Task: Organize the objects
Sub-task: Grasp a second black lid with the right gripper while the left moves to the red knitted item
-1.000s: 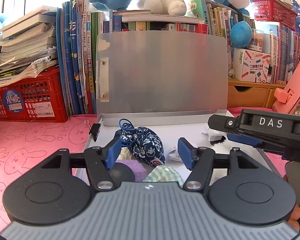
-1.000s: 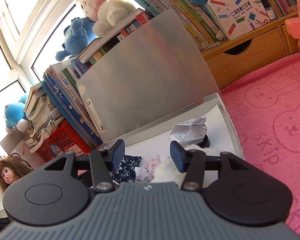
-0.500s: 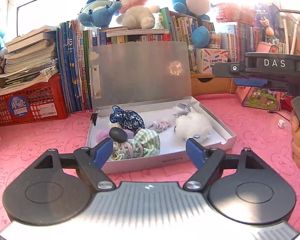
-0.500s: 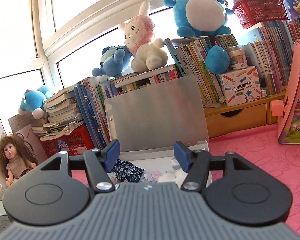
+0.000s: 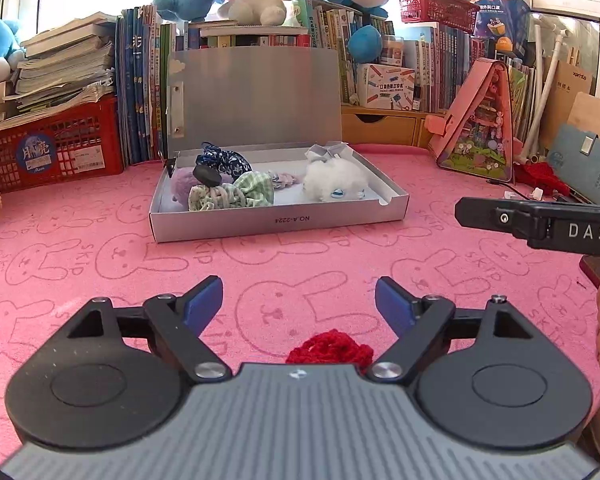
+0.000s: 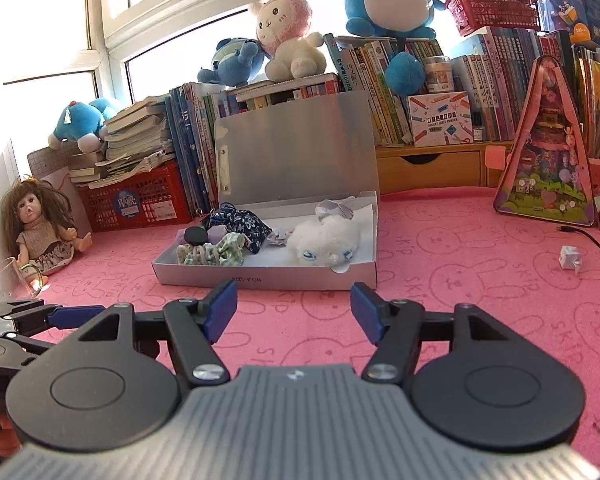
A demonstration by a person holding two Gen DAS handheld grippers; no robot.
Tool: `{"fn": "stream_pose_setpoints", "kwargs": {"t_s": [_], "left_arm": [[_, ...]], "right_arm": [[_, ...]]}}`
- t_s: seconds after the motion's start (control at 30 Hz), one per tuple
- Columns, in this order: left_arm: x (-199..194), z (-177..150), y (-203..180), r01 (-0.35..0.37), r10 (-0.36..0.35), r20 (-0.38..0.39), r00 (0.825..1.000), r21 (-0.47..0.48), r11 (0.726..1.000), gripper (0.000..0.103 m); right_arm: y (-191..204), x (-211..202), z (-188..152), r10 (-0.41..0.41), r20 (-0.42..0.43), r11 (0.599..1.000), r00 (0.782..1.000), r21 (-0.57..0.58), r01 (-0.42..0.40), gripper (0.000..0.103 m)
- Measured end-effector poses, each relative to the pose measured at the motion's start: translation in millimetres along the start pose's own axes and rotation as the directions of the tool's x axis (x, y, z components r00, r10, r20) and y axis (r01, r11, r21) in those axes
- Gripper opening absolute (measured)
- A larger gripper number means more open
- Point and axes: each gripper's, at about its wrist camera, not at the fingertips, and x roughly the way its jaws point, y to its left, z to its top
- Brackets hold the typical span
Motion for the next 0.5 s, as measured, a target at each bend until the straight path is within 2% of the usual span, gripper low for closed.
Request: {"fn": "stream_pose_setpoints", "kwargs": {"t_s": [0.13,0.3,0.4,0.5], "left_arm": [[-11,-12,-5,0.038,-0.038,0.012,0.999,0.022,0.999,0.091],[-18,-26,-7,0.049,-0.050,0.005,0.999,0.073,0.996,0.095],[-19,-32,-7,0.059,-0.059,-0.007,0.998,0.089,0.994,0.096],[-20,-36,-6,0.065,-0.064,-0.005,0.998,0.092,0.994,0.096]], "right_arm": [[5,-17,-20,0.002,-0.031,1.000,1.000,-0.022,-0.003,0.078],[11,-34,-42,0.045,-0.098,0.994,0.994,-0.095,-0.055,0.080],[14,-41,-50,0.095,-0.144,0.989,0.985,-0.100,-0.110,0.080],[21,-45,-59,0.188,-0.194,0.971,0.963,-0.111,-0.212,0.080]]}}
